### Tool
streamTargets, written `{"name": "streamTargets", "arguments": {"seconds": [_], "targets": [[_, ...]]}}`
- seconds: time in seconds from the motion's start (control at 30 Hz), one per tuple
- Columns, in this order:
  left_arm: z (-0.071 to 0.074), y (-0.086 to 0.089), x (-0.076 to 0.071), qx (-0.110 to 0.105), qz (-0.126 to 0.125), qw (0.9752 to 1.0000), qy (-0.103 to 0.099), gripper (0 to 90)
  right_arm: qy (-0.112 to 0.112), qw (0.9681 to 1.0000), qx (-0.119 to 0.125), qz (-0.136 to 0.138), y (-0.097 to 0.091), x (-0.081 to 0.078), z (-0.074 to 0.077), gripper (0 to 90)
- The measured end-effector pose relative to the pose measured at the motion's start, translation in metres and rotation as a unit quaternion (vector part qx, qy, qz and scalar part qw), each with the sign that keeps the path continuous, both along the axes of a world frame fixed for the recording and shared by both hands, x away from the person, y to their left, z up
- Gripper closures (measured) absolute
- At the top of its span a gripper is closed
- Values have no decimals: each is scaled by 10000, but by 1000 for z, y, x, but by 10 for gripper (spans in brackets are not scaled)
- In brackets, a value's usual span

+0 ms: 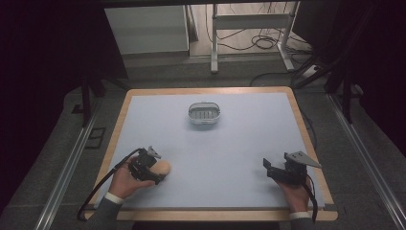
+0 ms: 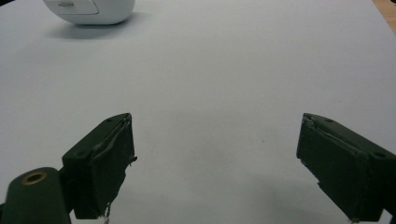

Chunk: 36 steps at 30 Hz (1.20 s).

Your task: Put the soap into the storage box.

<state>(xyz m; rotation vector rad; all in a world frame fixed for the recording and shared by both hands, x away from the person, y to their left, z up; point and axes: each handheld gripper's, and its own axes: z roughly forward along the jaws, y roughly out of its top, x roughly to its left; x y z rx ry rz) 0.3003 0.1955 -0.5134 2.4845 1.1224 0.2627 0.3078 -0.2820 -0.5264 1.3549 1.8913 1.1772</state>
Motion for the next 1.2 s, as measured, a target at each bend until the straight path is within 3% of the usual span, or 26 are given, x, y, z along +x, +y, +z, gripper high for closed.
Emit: {"name": "streamTargets", "arguments": {"seconds": [0.7, 1.2], "targets": [[24, 11, -1, -312, -23, 9991, -284, 323, 32, 10000, 10, -43, 0, 1, 0, 115], [31, 14, 9, -421, -18, 9987, -303, 323, 53, 10000, 28, -60, -1, 1, 0, 115]]}}
